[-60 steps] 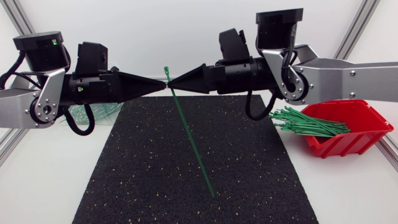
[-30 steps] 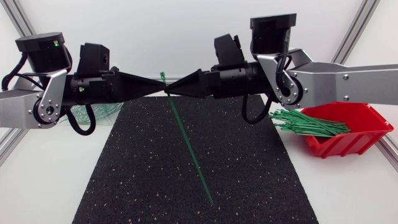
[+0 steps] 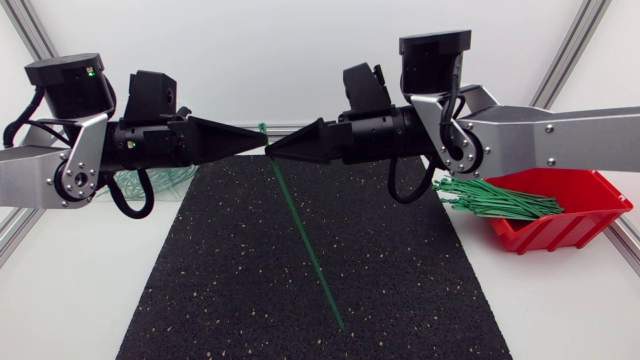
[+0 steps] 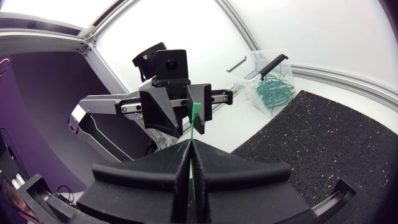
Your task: Take a green cable tie from the red box, thread the tail through the head to close it, then place it in the transparent bin on the left.
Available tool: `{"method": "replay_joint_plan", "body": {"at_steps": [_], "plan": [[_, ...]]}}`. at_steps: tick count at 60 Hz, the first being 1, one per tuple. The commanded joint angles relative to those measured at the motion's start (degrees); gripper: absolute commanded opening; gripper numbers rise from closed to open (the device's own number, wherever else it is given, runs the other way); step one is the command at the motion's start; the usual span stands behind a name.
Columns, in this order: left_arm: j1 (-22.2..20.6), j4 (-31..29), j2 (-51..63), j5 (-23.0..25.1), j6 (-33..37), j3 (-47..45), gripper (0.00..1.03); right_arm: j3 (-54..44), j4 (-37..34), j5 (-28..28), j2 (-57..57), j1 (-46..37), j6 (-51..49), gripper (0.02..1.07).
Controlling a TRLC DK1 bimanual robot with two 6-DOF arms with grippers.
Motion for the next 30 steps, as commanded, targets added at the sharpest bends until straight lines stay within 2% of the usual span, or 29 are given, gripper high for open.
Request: {"method": "replay_joint_plan", "body": {"at_steps": [1,10,13,27,30], "plan": [[-0.57,1.04,0.36,0.85,-1.09,-1.75,0.23,-1.58,1.22,-0.04,0.80,0.30,1.35,0.08],[-0.83,1.13,0.36,0.85,-1.09,-1.84,0.20,-1.93,1.31,-0.04,0.80,0.39,1.35,0.08],[-0.83,1.21,0.36,0.85,-1.09,-1.84,0.16,-1.93,1.31,0.05,0.80,0.39,1.35,0.08],[-1.01,1.21,0.27,0.85,-1.18,-1.92,0.16,-1.84,1.31,0.05,0.80,0.74,1.35,0.08],[-1.01,1.21,0.27,0.85,-1.18,-1.92,0.11,-1.93,1.31,-0.04,0.71,0.74,1.35,0.08]]}}
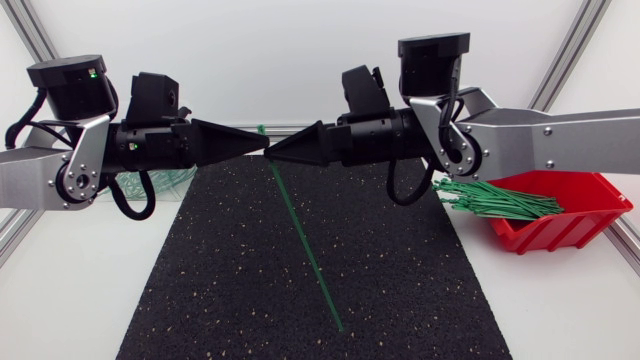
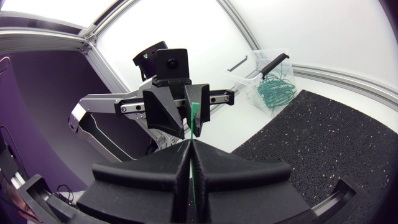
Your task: Take a green cable tie from the red box, thread the tail through the head to close it, then place it in the transparent bin on the left.
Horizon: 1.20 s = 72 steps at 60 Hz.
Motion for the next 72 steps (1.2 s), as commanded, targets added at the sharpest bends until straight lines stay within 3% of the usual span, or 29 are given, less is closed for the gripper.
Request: {"method": "replay_joint_plan", "body": {"at_steps": [1,10,23,25,35,42,57,65,72], "plan": [[-0.35,1.08,0.27,0.85,-1.18,-1.62,0.11,-1.45,0.65,-0.04,0.69,0.41,1.35,0.08],[-0.79,1.26,0.18,0.77,-1.09,-1.70,0.04,-1.54,0.65,-0.04,0.52,0.32,1.35,0.08],[-0.71,1.35,-0.17,0.77,-1.09,-1.79,0.04,-1.45,0.57,0.58,0.34,0.59,1.08,0.09],[-0.35,1.43,-0.35,0.77,-1.09,-1.79,0.04,-1.45,0.30,0.84,-0.19,0.50,0.82,0.20],[1.23,1.61,-0.70,0.68,-0.92,-1.79,0.04,-0.13,-6.38,0.93,-1.07,-0.38,-4.19,0.45],[1.49,2.05,-0.79,0.77,-0.74,-2.14,0.04,0.92,-11.12,0.84,-1.33,-0.56,-8.50,0.45],[1.14,2.05,-1.75,0.68,-0.83,-2.76,0.04,1.98,-11.48,0.84,-1.86,-0.91,-11.05,0.44],[0.96,2.05,-1.67,0.68,-0.92,-2.85,0.04,2.59,-11.48,0.76,-1.59,-0.64,-11.57,0.31],[0.70,1.96,-1.58,0.68,-1.00,-2.76,0.04,2.68,-11.48,0.40,-1.33,0.06,-12.19,0.30]]}}
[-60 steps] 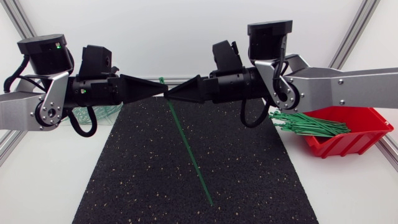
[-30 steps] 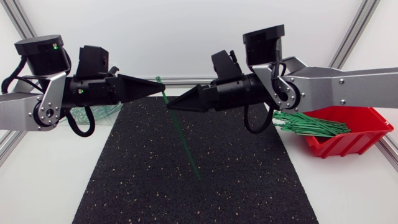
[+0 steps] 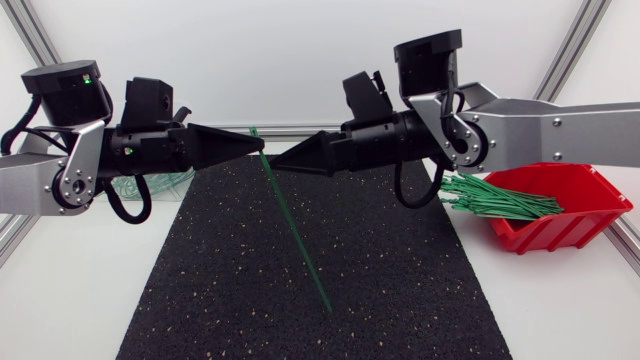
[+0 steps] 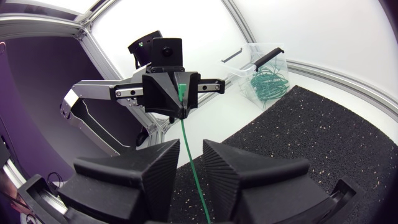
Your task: Take a green cable tie from the red box, thread the tail through the head to close it, then place it in the transparent bin on the left.
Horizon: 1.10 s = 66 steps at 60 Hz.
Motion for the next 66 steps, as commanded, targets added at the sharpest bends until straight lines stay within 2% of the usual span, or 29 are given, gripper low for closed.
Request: {"method": "replay_joint_plan", "body": {"at_steps": [1,15,27,34,46,60,66], "plan": [[-0.61,0.94,-1.01,0.70,-1.02,-1.21,0.04,1.09,-0.24,-0.40,-0.63,0.82,-1.39,0.30],[-1.14,0.85,-0.83,0.44,-1.11,-0.77,0.04,0.38,-0.24,-0.49,0.07,1.97,-2.18,0.30],[-1.14,0.85,-0.66,0.44,-1.20,-0.68,0.04,-0.14,-0.15,-0.49,-0.28,1.97,-2.53,0.13],[-1.14,0.85,-0.66,0.52,-1.46,-0.59,0.04,-0.23,-0.07,-0.67,-0.10,2.14,-2.62,0.08],[-0.96,0.94,-0.75,0.44,-1.82,-0.59,0.04,-0.94,0.20,-0.93,-0.37,2.58,-2.53,0.08],[-0.87,0.94,-0.83,0.44,-1.82,-0.77,0.19,-1.38,1.43,-1.11,-0.37,3.02,-0.60,0.08],[-0.87,0.94,-0.83,0.44,-1.82,-0.77,0.20,-1.81,2.84,-1.28,-0.37,3.11,1.25,0.08]]}}
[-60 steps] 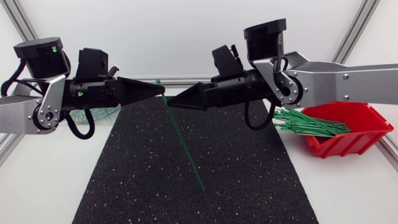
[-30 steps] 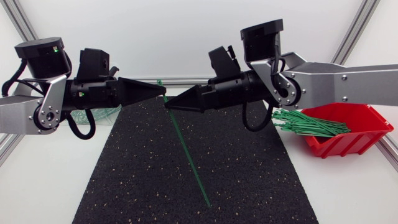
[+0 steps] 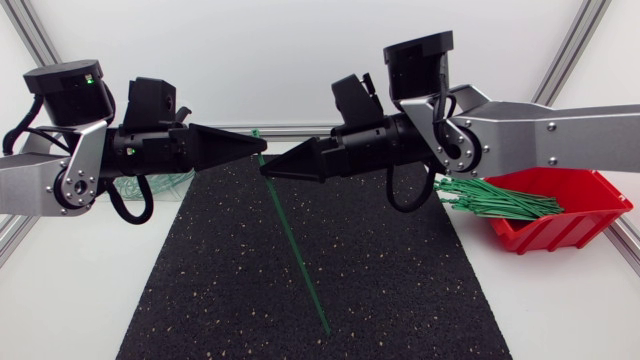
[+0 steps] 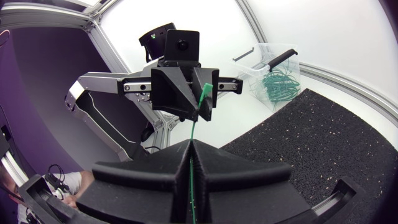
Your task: Take a green cable tie from the red box, thread the tail through the head to close it, then place it in the transparent bin on the left.
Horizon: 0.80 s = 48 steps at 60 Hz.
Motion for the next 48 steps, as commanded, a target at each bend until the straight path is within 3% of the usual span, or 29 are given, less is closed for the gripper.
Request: {"method": "replay_joint_plan", "body": {"at_steps": [1,12,30,48], "plan": [[-0.15,0.78,-0.83,0.44,-1.40,-0.77,0.20,-1.84,1.83,-0.50,-0.45,0.57,2.45,0.08],[0.29,0.78,-1.01,0.44,-1.58,-0.86,0.24,-3.68,8.16,0.29,-1.16,0.05,7.28,0.08],[0.99,0.87,-1.27,0.44,-4.30,0.37,0.33,-4.21,9.74,1.79,-1.16,-0.48,7.99,0.08],[1.87,0.96,0.05,0.44,-5.18,1.34,0.33,-3.68,11.32,2.49,-0.89,-1.36,9.22,0.08]]}}
